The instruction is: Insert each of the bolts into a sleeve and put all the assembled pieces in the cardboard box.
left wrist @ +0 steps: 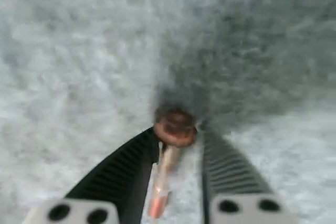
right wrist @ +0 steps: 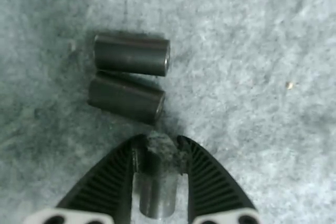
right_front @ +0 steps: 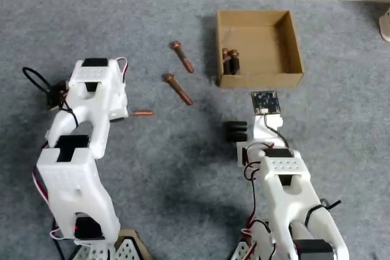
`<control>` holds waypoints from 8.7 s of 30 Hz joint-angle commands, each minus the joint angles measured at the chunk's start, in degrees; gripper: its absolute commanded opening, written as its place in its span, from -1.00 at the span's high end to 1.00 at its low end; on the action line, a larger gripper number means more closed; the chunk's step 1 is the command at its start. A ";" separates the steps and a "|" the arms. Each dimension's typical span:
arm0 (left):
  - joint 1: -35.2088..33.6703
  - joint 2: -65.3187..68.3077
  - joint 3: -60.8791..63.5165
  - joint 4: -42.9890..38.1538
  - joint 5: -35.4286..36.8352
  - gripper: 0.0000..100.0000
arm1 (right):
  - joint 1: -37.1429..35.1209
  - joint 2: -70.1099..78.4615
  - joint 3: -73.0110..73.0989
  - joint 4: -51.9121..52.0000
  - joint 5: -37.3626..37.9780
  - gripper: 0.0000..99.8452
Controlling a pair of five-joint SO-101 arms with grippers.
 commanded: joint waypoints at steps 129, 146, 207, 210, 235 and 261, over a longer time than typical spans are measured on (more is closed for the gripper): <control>38.64 -98.15 69.41 -52.75 -73.76 0.99 | -23.52 -76.62 33.71 -5.67 1.93 0.99; 41.63 -98.15 70.99 -47.21 -73.67 0.98 | -21.93 -76.62 33.71 -5.67 1.67 0.99; 15.52 -98.15 82.51 -31.47 -77.01 -0.26 | -3.21 -32.22 -3.56 -3.30 2.29 0.99; 15.52 -98.15 82.51 -31.47 -77.01 -0.26 | -1.71 -22.37 -9.98 -5.23 2.29 0.99; 15.52 -98.15 88.13 -41.14 -77.01 -0.26 | -0.13 40.48 -74.42 -8.13 -3.08 0.99; 15.69 -98.15 88.13 -41.14 -77.01 -0.26 | -0.40 61.05 -105.71 32.40 -7.65 0.67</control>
